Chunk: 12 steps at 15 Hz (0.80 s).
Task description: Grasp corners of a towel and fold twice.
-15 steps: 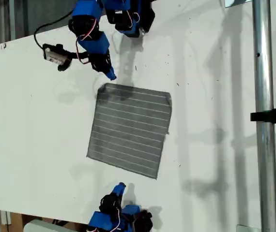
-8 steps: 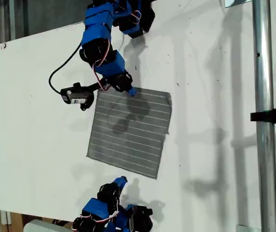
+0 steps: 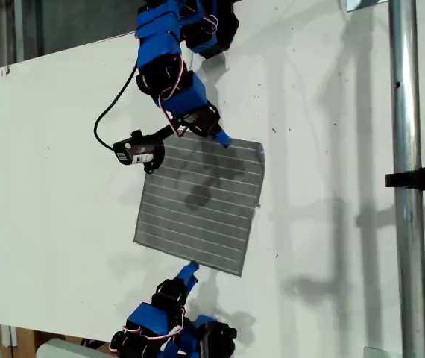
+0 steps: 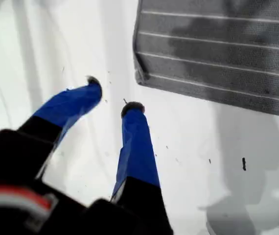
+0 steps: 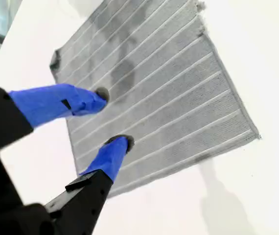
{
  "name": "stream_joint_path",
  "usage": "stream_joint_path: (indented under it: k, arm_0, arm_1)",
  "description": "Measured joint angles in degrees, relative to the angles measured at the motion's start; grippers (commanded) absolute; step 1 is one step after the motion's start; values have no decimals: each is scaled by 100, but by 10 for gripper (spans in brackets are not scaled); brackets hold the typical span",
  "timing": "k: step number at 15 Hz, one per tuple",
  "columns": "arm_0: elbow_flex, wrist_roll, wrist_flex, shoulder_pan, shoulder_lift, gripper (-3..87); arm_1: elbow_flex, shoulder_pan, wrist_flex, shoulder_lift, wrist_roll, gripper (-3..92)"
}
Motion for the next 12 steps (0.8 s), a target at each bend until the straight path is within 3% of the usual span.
stream_joint_path:
  k: [5,9,12]
  arm_0:
    - [0,369,105,79,-466,272]
    - [158,352,62,70,-448,273]
    - [308,316,97,-26,-369,273]
  arm_1:
    - [1459,62,-729,-1116,-272,394]
    - [1248,404,-1107,-2777,-272,383]
    - [510,536,-932,-3129,-272,373]
